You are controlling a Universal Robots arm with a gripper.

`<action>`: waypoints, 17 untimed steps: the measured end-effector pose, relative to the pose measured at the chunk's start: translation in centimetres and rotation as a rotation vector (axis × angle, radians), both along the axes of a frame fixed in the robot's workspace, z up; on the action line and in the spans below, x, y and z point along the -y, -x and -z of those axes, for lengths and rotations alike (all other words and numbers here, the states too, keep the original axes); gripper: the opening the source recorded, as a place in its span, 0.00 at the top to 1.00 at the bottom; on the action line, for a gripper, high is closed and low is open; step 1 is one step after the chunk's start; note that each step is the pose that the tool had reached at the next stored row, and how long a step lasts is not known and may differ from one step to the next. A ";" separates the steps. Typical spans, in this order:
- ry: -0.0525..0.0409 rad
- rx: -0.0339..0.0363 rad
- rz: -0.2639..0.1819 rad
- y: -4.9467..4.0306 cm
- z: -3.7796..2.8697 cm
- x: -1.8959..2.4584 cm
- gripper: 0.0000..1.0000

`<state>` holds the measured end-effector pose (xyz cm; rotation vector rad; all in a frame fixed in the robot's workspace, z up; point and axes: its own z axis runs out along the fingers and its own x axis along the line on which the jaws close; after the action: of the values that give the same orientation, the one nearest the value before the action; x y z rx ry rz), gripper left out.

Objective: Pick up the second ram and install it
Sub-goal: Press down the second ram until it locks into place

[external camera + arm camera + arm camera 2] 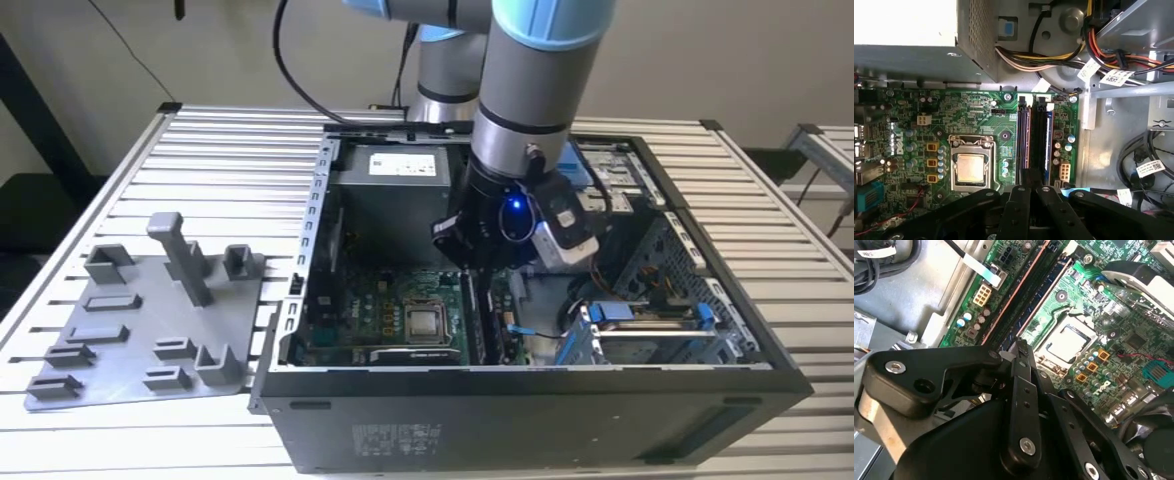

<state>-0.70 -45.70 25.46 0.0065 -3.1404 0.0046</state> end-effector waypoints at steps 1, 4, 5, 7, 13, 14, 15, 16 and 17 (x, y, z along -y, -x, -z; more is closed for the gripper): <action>0.0000 0.0000 0.000 0.00 -0.07 0.00 0.89; 0.0000 0.0000 0.000 0.00 -0.29 0.00 0.89; 0.0000 0.0000 0.000 0.00 -0.36 0.00 0.89; -0.0003 0.0001 0.000 0.00 -0.41 0.00 0.89; -0.0081 0.0000 -0.033 0.00 -0.41 -0.01 0.89; -0.0082 0.0001 -0.045 0.00 -0.41 0.00 0.89; -0.0084 0.0014 -0.060 -0.01 -0.41 0.00 0.89; -0.0082 0.0027 -0.078 -0.01 -0.41 0.00 0.89; -0.0083 0.0029 -0.097 -0.01 -0.41 0.00 0.89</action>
<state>-0.69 -45.70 25.87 0.1589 -3.1394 -0.0083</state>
